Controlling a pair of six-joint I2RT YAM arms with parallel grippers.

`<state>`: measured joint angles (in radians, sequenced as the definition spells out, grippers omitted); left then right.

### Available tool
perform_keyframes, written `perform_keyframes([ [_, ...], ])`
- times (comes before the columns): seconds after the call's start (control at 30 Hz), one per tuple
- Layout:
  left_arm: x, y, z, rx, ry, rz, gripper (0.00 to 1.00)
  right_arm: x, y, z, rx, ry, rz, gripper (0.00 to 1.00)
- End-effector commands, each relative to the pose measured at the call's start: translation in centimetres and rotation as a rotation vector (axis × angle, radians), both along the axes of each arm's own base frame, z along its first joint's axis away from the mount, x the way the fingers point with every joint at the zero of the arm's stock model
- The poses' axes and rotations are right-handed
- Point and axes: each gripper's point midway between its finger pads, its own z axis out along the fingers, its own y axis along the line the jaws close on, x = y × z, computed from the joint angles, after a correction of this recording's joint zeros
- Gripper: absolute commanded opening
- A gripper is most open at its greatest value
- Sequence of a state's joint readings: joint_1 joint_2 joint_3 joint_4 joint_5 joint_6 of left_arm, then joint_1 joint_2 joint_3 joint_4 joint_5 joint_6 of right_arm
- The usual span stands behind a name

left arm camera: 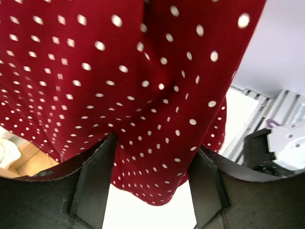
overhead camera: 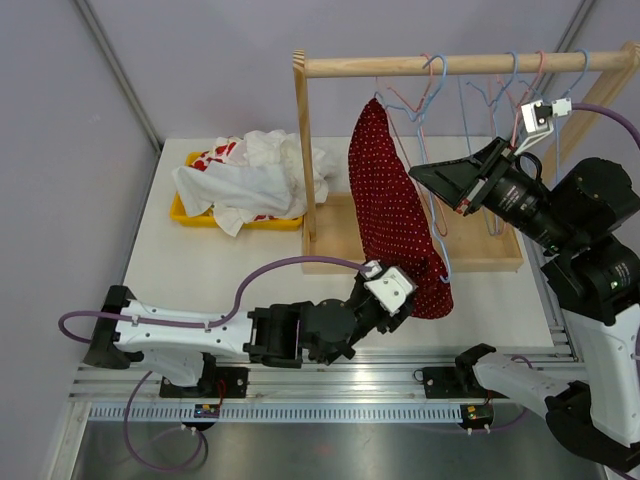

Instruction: Remove the skirt from the hanger

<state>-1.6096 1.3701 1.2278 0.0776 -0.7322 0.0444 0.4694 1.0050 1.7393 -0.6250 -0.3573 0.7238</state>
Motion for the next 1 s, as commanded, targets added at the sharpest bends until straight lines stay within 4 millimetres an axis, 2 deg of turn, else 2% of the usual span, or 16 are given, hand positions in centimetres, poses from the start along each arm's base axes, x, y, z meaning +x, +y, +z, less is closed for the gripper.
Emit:
perform_keyframes([
  [0.0,-0.5,0.7,3.5,-0.132,0.012,-0.035,0.53,-1.4,-0.5,3.2,0.054,-0.117,0.009,0.00],
  [0.1,-0.7,0.6,3.4,-0.129,0.017,-0.049,0.51,-1.4,-0.5,3.2,0.056,-0.119,0.010,0.00],
  [0.23,-1.8,0.7,3.7,-0.125,0.038,-0.116,0.62,-1.2,-0.7,3.1,0.044,-0.119,-0.009,0.00],
  [0.43,-2.0,1.5,3.4,-0.165,0.076,-0.118,0.64,-1.2,-0.8,3.3,0.040,-0.128,-0.015,0.00],
  [0.67,-1.9,1.4,3.4,-0.162,0.070,-0.116,0.64,-1.3,-0.7,3.2,0.052,-0.122,-0.005,0.00],
  [0.73,-1.9,1.4,3.7,-0.172,0.063,-0.115,0.58,-1.3,-0.7,3.2,0.053,-0.122,-0.003,0.00],
  [0.8,-1.8,1.2,3.6,-0.174,0.058,-0.111,0.42,-1.3,-0.7,3.1,0.054,-0.118,-0.002,0.00],
  [0.83,-1.7,1.1,3.8,-0.184,0.051,-0.108,0.17,-1.4,-0.7,3.1,0.056,-0.120,-0.001,0.00],
  [0.87,-1.5,1.1,4.0,-0.190,0.048,-0.101,0.05,-1.4,-0.7,3.1,0.058,-0.120,-0.002,0.00],
  [0.9,-1.3,1.1,4.3,-0.194,0.049,-0.090,0.00,-1.4,-0.7,3.0,0.058,-0.120,-0.002,0.00],
  [0.97,-1.4,0.7,3.6,-0.169,0.056,-0.092,0.00,-1.3,-0.7,3.0,0.058,-0.118,-0.005,0.00],
])
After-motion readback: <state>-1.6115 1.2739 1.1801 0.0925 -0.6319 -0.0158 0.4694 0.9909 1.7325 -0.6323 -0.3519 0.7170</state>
